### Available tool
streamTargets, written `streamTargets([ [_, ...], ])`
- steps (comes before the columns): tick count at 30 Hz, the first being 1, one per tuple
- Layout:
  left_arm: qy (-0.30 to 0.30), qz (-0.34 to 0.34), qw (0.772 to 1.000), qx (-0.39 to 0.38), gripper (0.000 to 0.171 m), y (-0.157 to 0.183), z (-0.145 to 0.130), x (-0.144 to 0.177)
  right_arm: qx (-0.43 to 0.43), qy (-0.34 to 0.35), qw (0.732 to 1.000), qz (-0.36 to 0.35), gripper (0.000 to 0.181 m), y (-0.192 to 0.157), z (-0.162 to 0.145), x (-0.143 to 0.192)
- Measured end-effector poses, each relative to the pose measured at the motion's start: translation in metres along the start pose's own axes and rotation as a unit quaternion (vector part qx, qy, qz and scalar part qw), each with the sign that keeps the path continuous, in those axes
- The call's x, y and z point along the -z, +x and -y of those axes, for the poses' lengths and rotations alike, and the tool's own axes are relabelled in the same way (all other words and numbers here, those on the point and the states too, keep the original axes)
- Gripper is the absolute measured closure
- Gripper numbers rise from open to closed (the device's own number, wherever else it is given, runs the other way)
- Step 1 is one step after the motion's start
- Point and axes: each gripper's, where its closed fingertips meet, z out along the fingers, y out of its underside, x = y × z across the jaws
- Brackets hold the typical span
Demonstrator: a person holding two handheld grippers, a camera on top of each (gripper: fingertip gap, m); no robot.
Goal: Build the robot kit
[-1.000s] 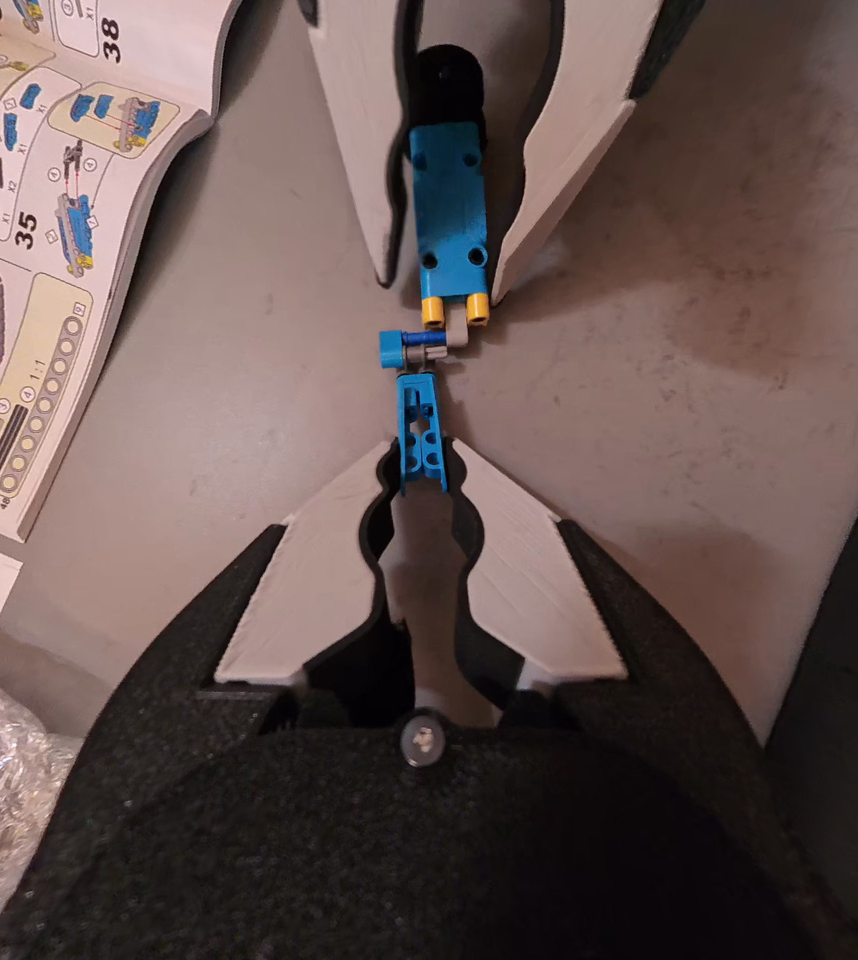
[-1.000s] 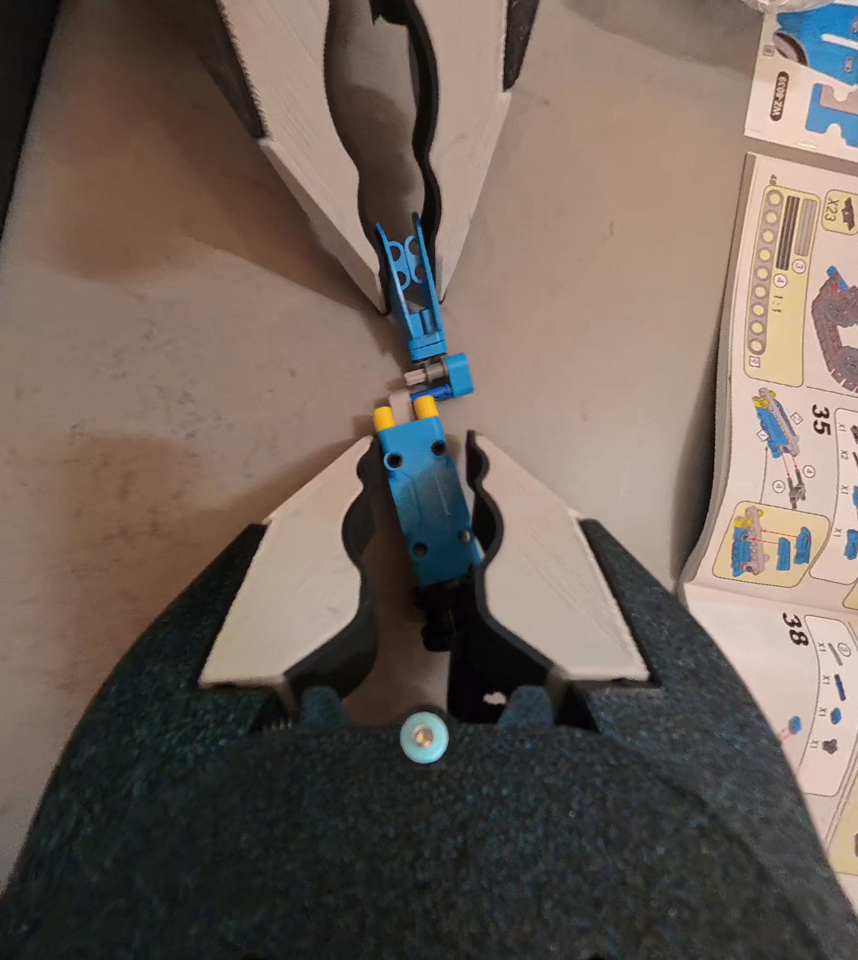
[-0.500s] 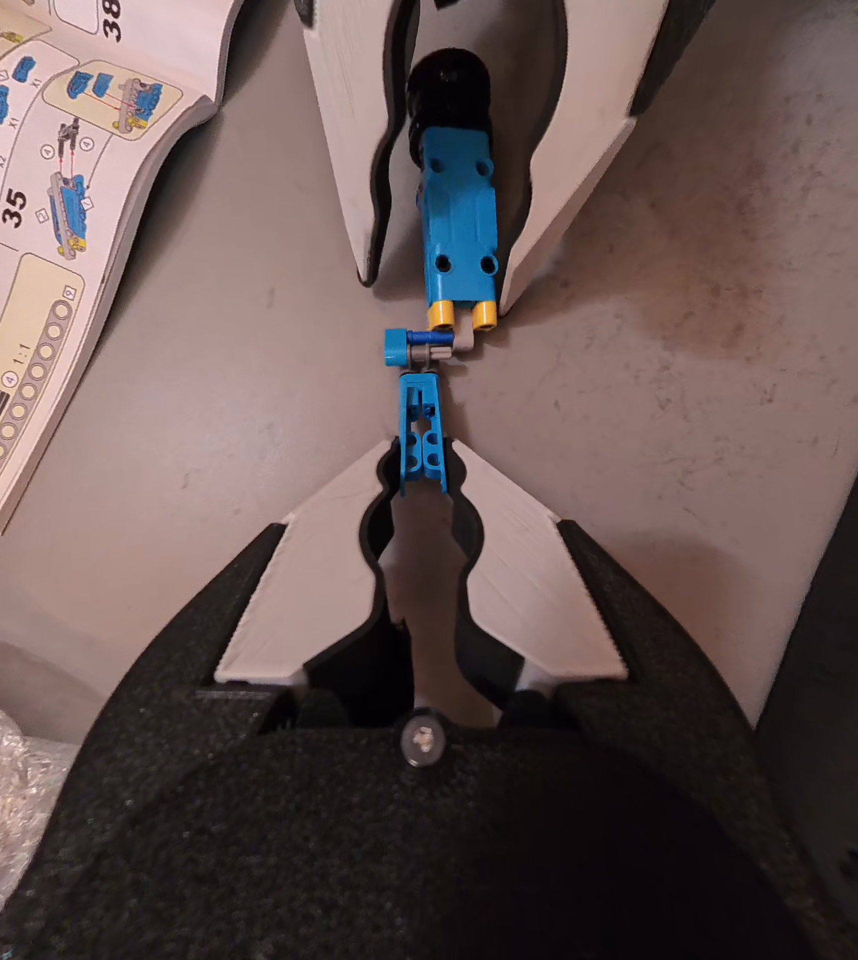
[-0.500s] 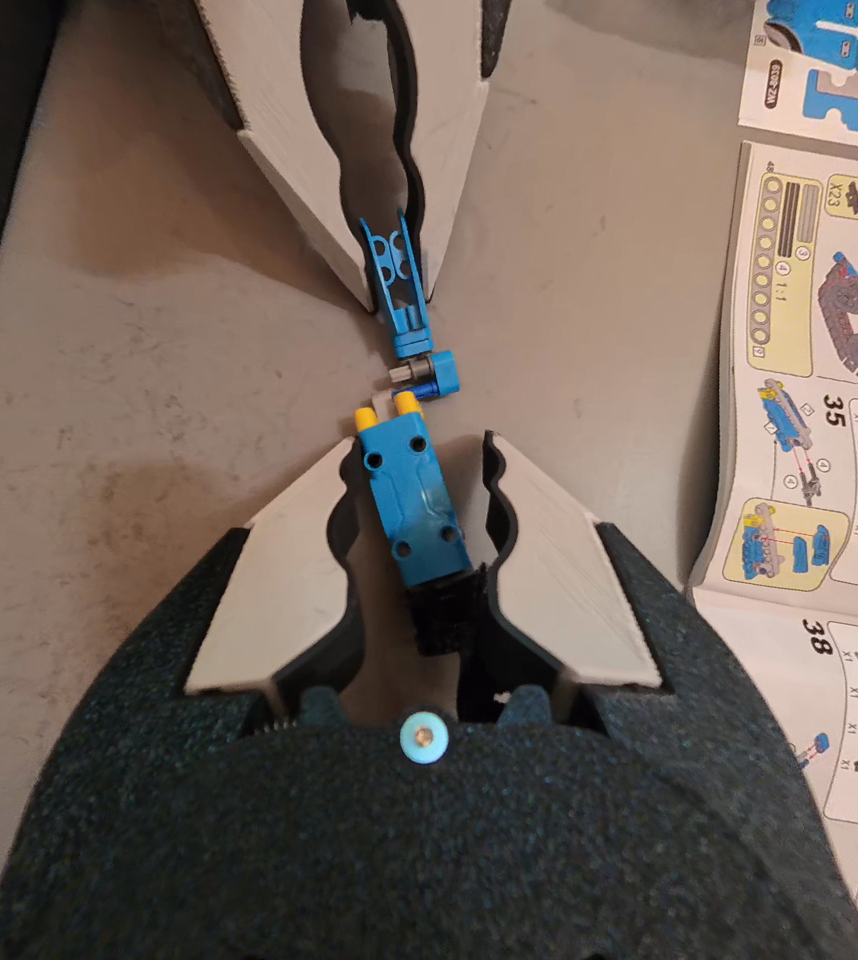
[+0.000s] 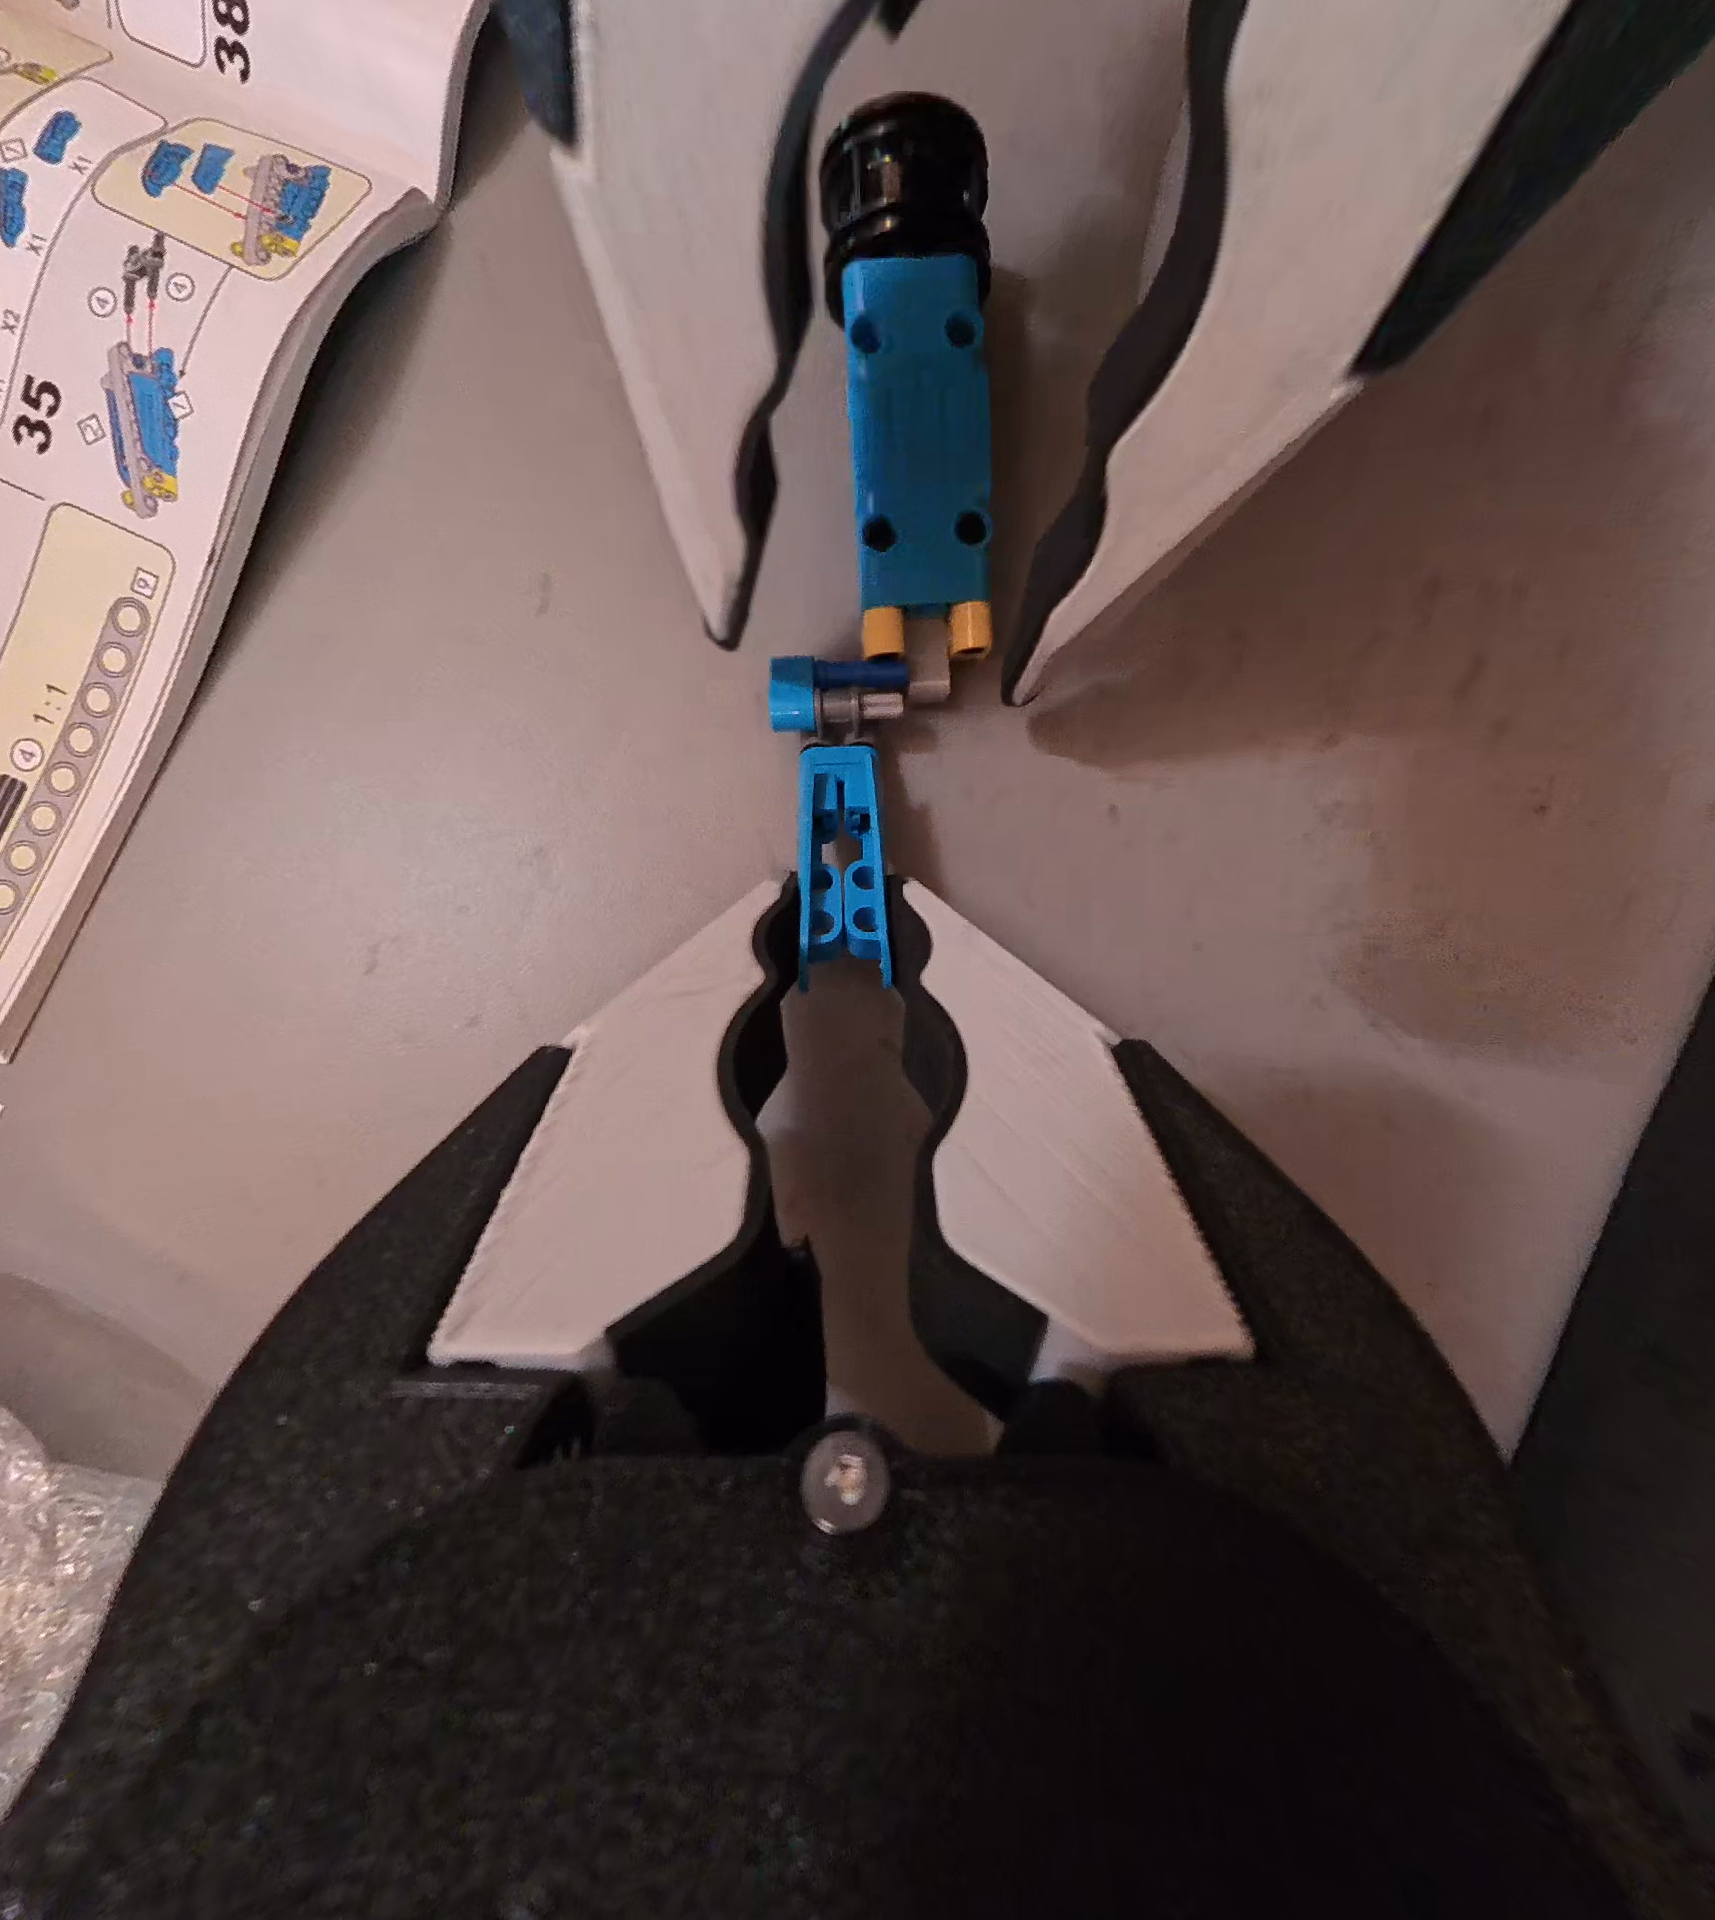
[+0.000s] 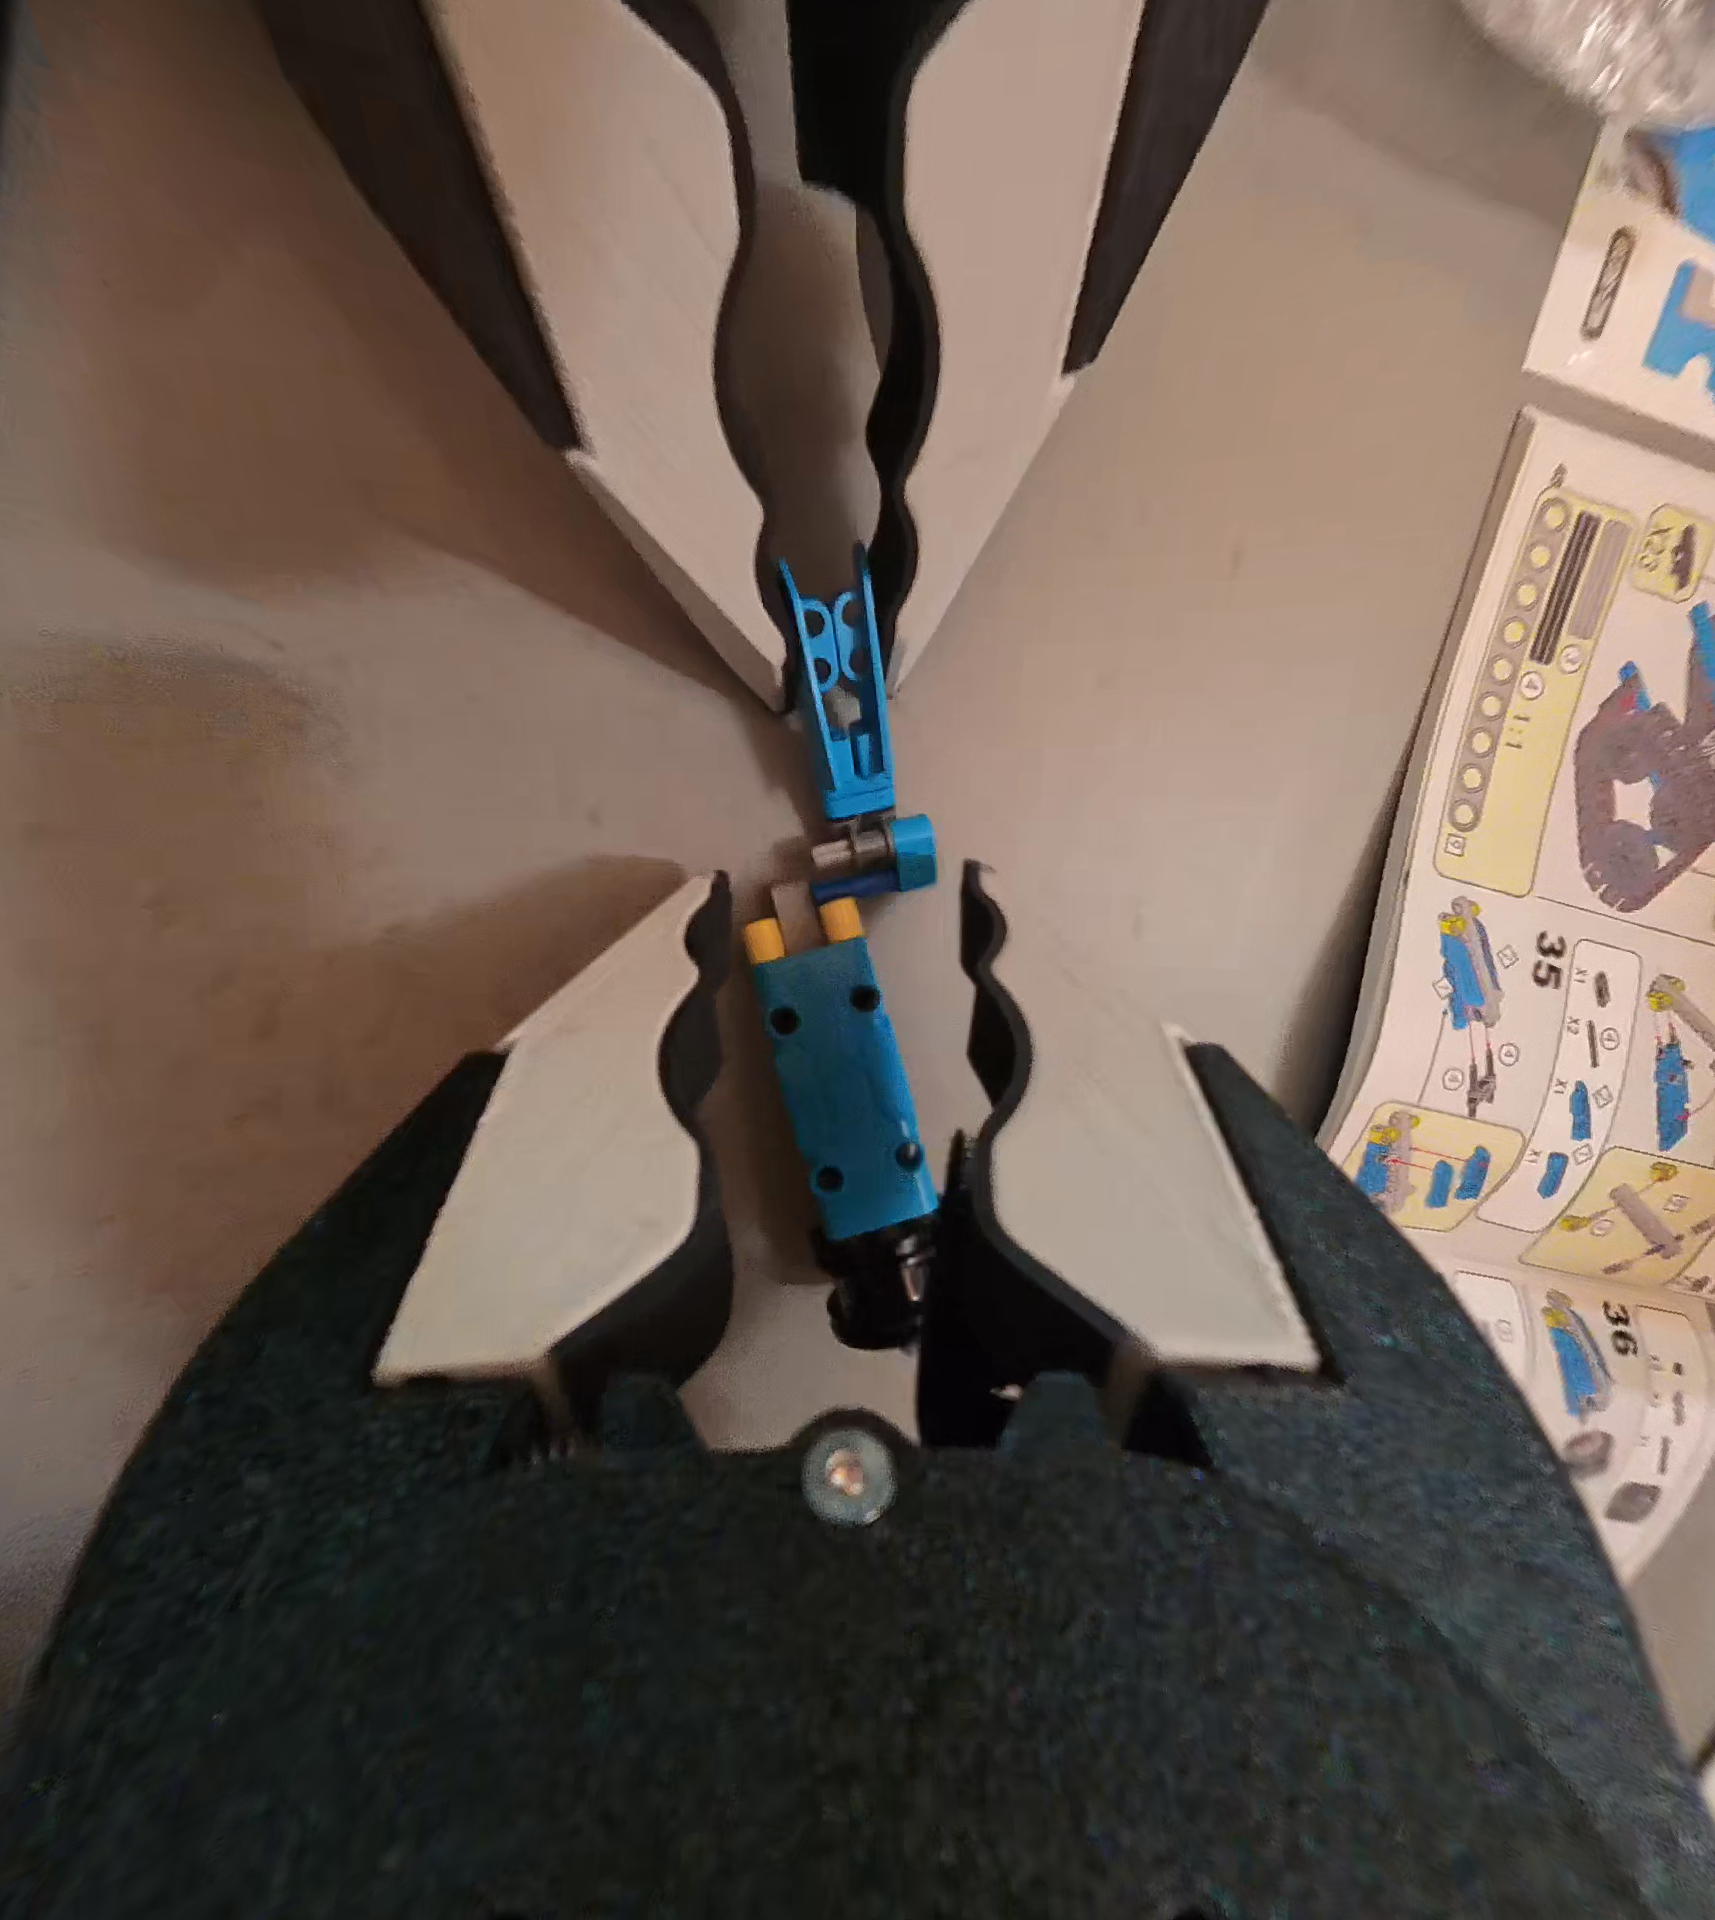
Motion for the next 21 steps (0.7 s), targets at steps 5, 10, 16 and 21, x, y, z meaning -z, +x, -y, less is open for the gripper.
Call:
streamTargets([
  [5, -0.001, 0.002, 1.0, -0.001, 0.157, 0.0, 0.0, 0.0, -0.002, -0.026, 1.0, 0.015, 0.134, 0.002, -0.007, -0.013],
  [10, -0.001, 0.004, 1.0, -0.003, 0.157, 0.0, 0.0, 0.0, -0.005, -0.035, 0.999, 0.011, 0.139, 0.002, -0.012, -0.01],
  [16, 0.003, -0.002, 1.0, 0.006, 0.157, -0.001, 0.001, 0.0, -0.031, -0.03, 0.998, 0.038, 0.153, -0.003, -0.018, -0.01],
  [21, 0.011, 0.002, 1.0, 0.01, 0.157, -0.002, 0.003, -0.002, -0.018, -0.023, 0.998, 0.051, 0.181, -0.01, -0.018, -0.01],
])
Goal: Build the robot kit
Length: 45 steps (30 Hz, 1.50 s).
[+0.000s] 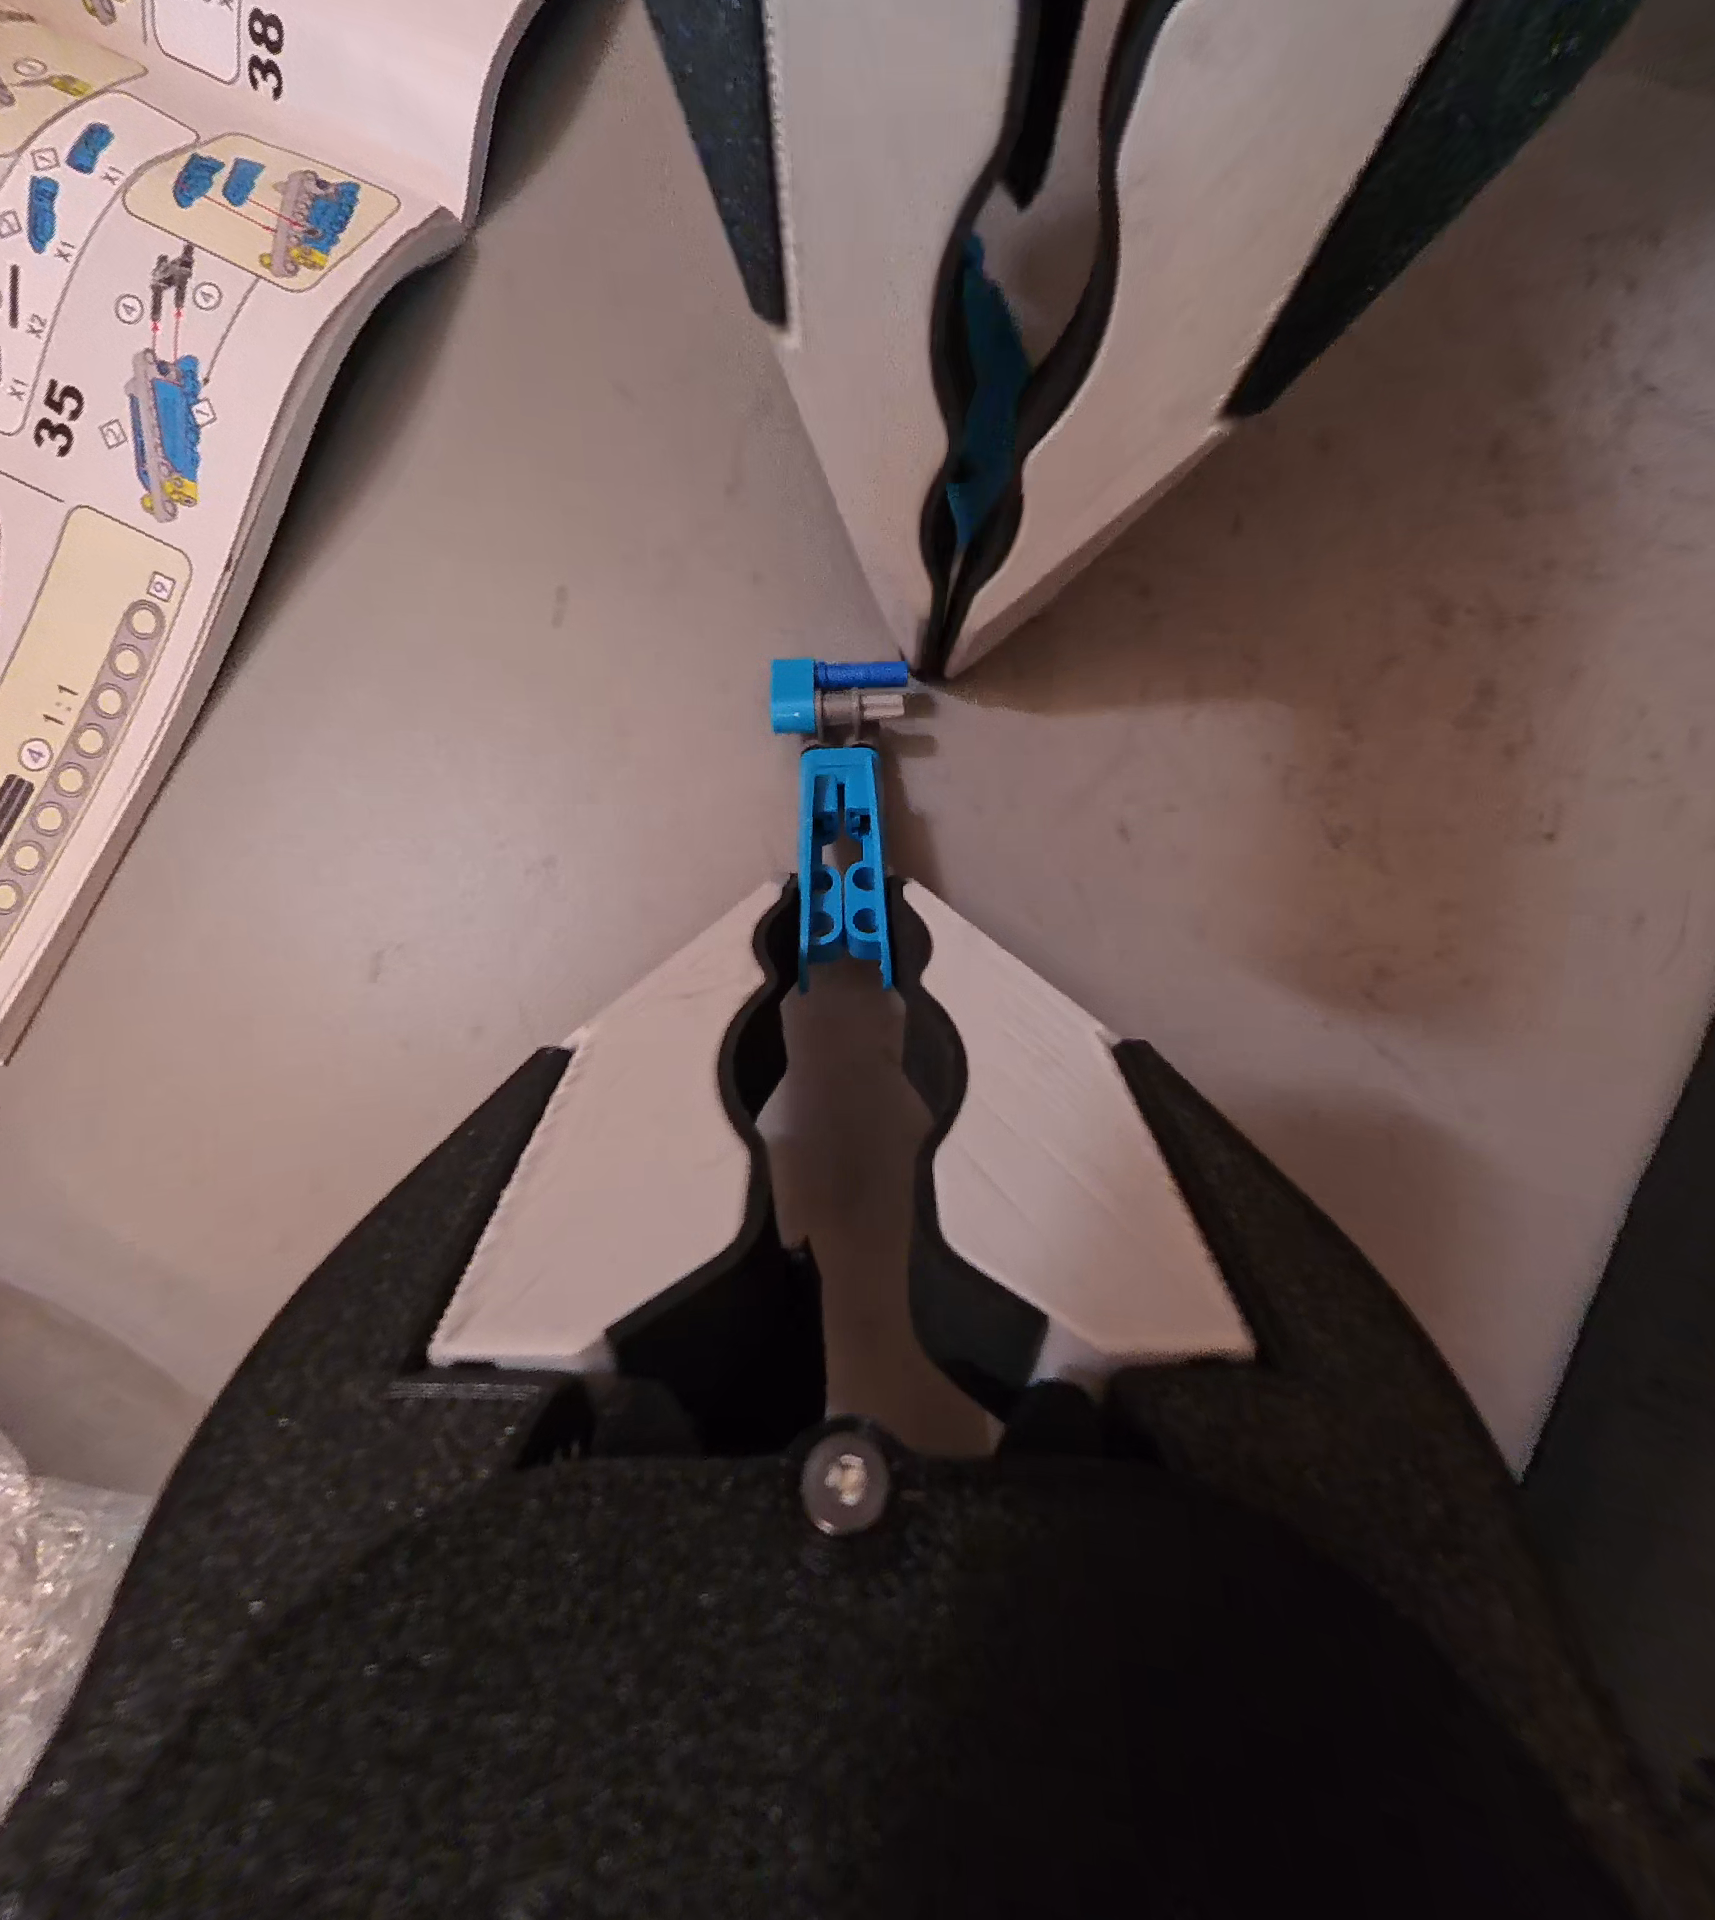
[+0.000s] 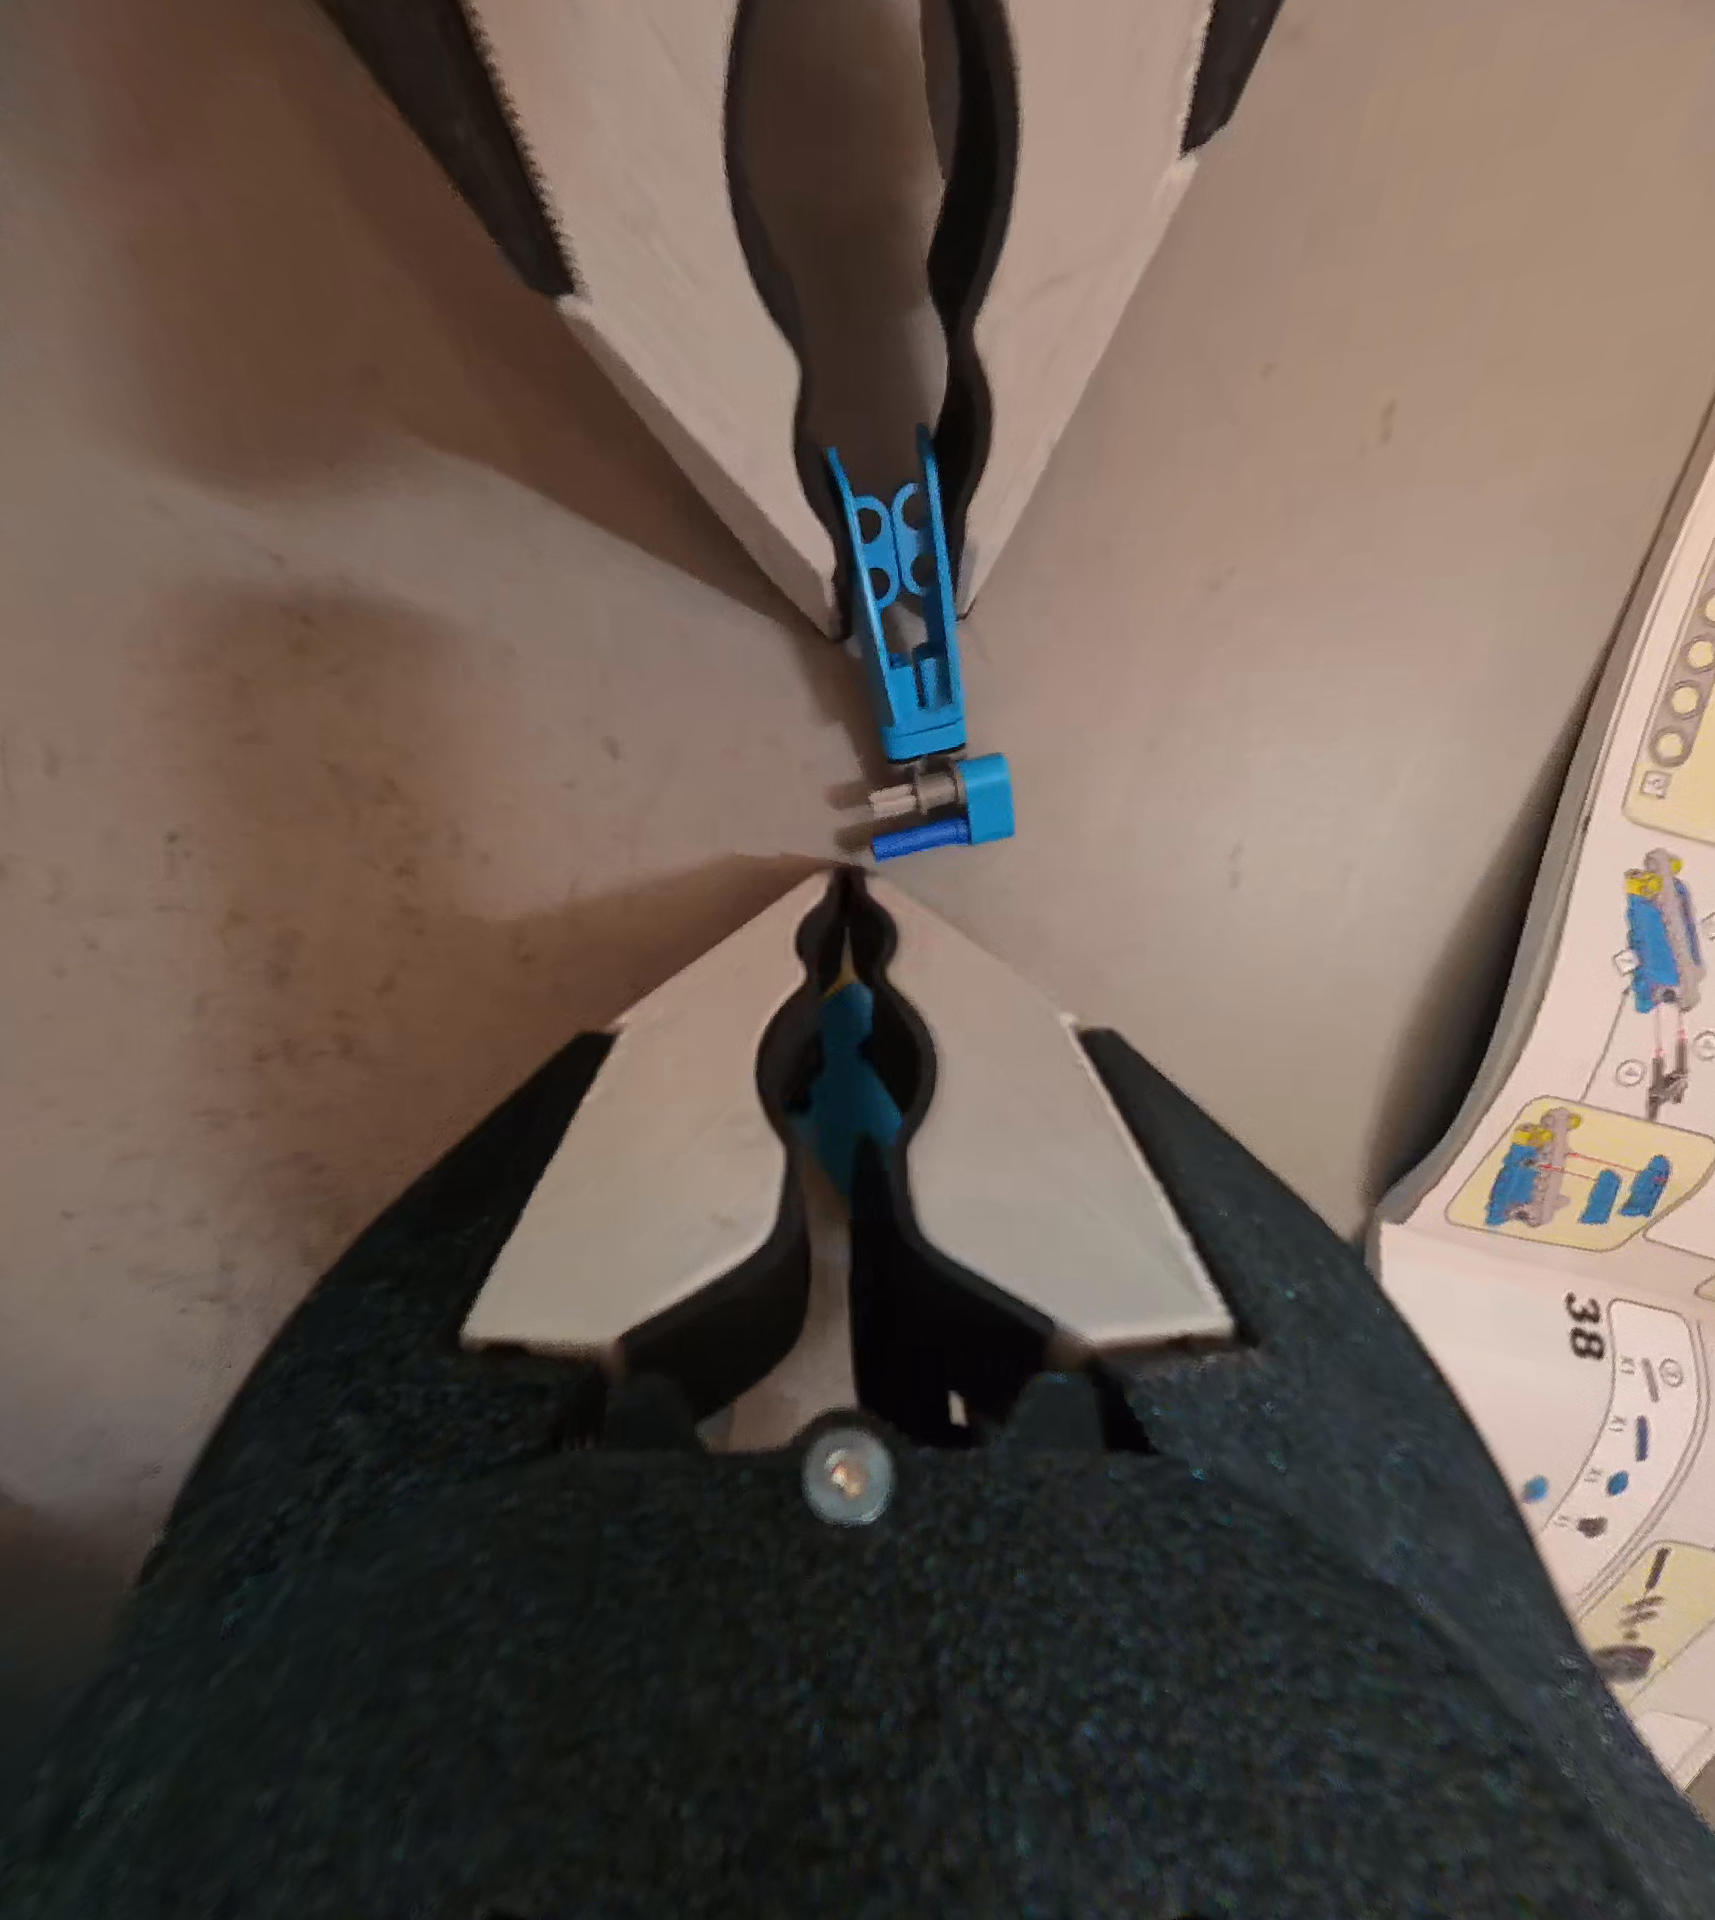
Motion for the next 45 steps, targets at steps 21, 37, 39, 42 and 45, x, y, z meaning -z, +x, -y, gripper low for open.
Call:
streamTargets([
  [21, 0.029, -0.004, 0.999, -0.038, 0.157, 0.008, 0.01, -0.007, 0.184, -0.094, 0.971, -0.118, 0.152, 0.009, -0.038, 0.022],
  [37, 0.075, -0.038, 0.996, -0.037, 0.13, 0.027, 0.029, -0.002, -0.039, 0.028, 0.99, -0.133, 0.155, -0.022, -0.043, 0.044],
  [39, 0.087, -0.039, 0.995, -0.025, 0.129, 0.025, 0.035, -0.002, -0.036, 0.026, 0.989, -0.141, 0.155, -0.019, -0.043, 0.042],
  [42, 0.061, -0.024, 0.996, -0.055, 0.129, 0.024, 0.033, -0.015, -0.028, 0.029, 0.989, -0.14, 0.155, -0.018, -0.041, 0.034],
  [45, 0.057, -0.032, 0.995, -0.078, 0.135, 0.03, 0.034, -0.025, -0.029, 0.017, 0.988, -0.149, 0.155, -0.014, -0.045, 0.027],
])
